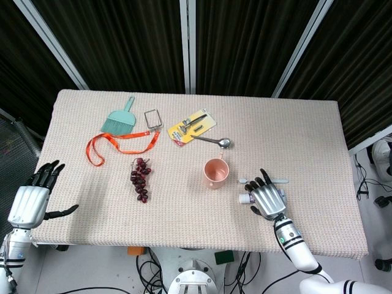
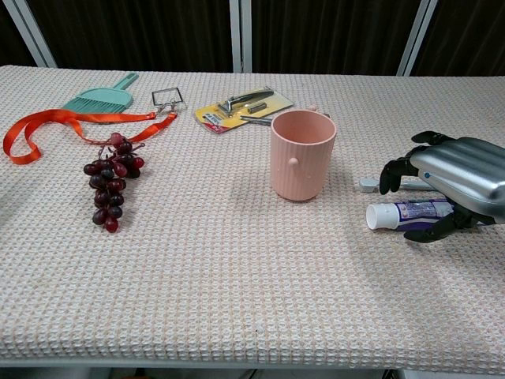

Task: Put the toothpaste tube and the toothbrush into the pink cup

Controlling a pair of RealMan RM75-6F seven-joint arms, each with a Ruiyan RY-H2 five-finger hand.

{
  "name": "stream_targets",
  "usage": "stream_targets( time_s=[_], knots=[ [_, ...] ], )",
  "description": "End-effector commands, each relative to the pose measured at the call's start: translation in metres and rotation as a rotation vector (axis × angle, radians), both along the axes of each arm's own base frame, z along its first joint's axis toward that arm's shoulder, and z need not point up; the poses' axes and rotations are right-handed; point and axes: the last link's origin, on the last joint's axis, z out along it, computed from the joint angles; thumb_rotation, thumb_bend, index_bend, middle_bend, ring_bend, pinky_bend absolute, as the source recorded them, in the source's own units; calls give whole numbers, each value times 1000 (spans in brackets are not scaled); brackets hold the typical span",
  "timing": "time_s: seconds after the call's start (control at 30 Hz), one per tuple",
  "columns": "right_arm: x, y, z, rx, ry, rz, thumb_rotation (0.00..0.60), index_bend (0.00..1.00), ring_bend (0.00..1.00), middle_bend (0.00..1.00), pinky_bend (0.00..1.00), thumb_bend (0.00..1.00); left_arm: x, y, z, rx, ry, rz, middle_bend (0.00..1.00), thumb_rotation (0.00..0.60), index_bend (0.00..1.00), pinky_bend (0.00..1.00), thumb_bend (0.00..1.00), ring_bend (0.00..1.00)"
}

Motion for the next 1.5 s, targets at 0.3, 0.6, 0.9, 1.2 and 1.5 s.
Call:
stream_targets(
  time_s=[0.3,0.6,0.9,1.2,1.5],
  knots=[
    [0,0,-6,11,-19,-7,600,412,223,371,0,451,-1,-1,-2,-5,0,5,45,355,89,255,0,63],
    [3,-2,-13,13,-27,-9,600,432,245,393,0,484,-2,0,-1,-4,0,7,45,355,89,255,0,63],
    [4,-1,-12,1,-34,-16,600,473,264,417,0,543,-5,0,-2,-14,-1,10,45,356,90,255,0,63],
    [5,-2,-14,-1,-27,-22,600,502,311,449,0,602,-4,1,-3,-17,0,8,45,357,90,255,0,64],
    [5,-3,-16,-20,-31,-23,600,594,426,521,0,688,-4,2,-2,-19,-1,10,45,358,90,255,0,63]
  ],
)
